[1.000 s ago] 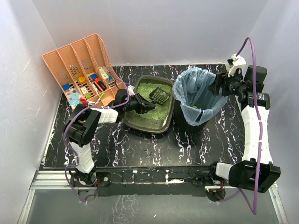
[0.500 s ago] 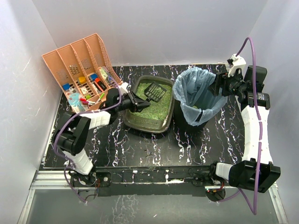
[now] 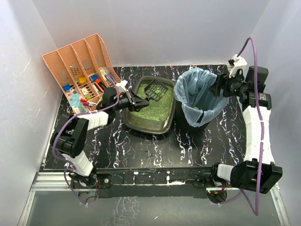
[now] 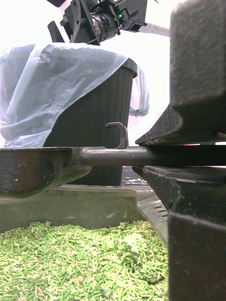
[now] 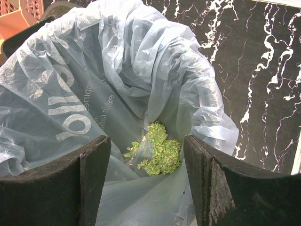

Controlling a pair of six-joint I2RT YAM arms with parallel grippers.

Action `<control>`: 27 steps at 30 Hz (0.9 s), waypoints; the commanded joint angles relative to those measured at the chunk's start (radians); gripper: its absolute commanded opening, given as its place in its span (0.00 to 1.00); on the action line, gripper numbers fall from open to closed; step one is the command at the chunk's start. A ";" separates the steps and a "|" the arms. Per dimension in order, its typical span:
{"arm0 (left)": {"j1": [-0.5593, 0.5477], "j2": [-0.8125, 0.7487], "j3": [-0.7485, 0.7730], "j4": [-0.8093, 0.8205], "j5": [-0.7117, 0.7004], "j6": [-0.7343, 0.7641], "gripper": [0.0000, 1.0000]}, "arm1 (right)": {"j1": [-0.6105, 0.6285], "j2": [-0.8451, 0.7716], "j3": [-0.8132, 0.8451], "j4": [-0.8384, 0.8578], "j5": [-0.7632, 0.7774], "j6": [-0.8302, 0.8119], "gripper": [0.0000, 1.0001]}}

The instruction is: Clean the litter box

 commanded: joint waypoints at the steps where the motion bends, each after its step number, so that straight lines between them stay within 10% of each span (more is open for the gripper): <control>1: 0.018 -0.074 0.001 -0.050 0.098 0.042 0.00 | -0.008 -0.001 0.036 0.040 -0.025 -0.013 0.69; 27: 0.111 -0.209 0.520 -1.020 0.197 0.415 0.00 | -0.005 0.049 0.143 -0.073 -0.038 -0.082 0.69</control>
